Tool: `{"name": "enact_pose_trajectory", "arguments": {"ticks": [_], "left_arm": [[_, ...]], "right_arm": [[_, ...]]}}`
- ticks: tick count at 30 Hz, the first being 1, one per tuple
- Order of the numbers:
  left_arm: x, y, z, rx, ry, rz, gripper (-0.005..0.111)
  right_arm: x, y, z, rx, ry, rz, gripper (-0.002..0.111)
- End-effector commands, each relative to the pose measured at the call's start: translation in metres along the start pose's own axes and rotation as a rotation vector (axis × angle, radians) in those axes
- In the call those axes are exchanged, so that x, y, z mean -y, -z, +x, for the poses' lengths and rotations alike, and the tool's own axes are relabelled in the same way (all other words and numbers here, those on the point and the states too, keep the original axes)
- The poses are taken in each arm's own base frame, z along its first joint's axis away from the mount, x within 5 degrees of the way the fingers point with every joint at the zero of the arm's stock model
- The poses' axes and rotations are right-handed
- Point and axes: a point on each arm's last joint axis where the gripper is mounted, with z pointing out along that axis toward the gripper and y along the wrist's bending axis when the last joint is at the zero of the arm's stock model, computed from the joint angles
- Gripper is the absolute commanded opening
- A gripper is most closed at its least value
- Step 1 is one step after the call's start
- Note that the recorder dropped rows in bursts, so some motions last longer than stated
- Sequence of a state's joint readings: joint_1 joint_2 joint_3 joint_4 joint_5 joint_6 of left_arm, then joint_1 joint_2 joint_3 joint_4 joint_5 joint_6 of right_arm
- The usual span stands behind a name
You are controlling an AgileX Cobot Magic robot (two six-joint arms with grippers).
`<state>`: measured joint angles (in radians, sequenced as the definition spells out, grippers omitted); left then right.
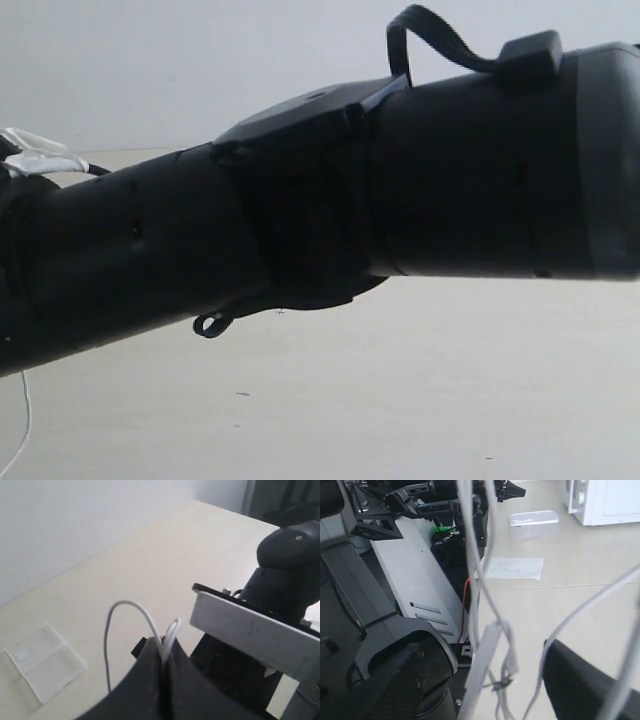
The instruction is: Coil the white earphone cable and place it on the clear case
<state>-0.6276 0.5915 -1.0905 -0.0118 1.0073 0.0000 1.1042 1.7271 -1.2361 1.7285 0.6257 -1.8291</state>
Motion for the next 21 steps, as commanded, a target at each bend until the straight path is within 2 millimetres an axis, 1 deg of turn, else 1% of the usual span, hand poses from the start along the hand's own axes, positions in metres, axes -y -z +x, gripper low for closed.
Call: {"name": "enact_pose_trajectory", "arguments": {"ticks": [1,2,3,4,6,12,21], "left_arm": [[-0.003,-0.012,-0.002,-0.018,0.107,-0.038,0.0],[-0.005,-0.012,-0.002,-0.015,0.137,-0.06,0.0],[-0.011,-0.012,-0.002,-0.006,0.205,-0.118,0.0],[-0.016,-0.01,-0.001,-0.002,0.245,-0.177,0.0],[-0.021,-0.009,0.0,-0.007,0.267,-0.237,0.0],[-0.024,-0.012,-0.001,0.001,0.303,-0.274,0.0],[-0.024,-0.029,-0.003,-0.042,0.315,-0.279,0.0]], "right_arm": [[0.008,0.001,-0.002,-0.008,0.019,0.093,0.065],[0.01,0.001,-0.001,-0.014,0.019,0.113,0.065],[0.015,0.002,0.0,-0.031,0.019,0.172,0.067],[0.02,0.003,0.001,-0.046,0.018,0.226,0.072],[0.023,0.004,0.002,-0.057,0.02,0.264,0.078],[0.028,0.005,0.004,-0.075,0.047,0.311,0.09],[0.032,0.006,0.005,-0.088,0.042,0.357,0.09]]}}
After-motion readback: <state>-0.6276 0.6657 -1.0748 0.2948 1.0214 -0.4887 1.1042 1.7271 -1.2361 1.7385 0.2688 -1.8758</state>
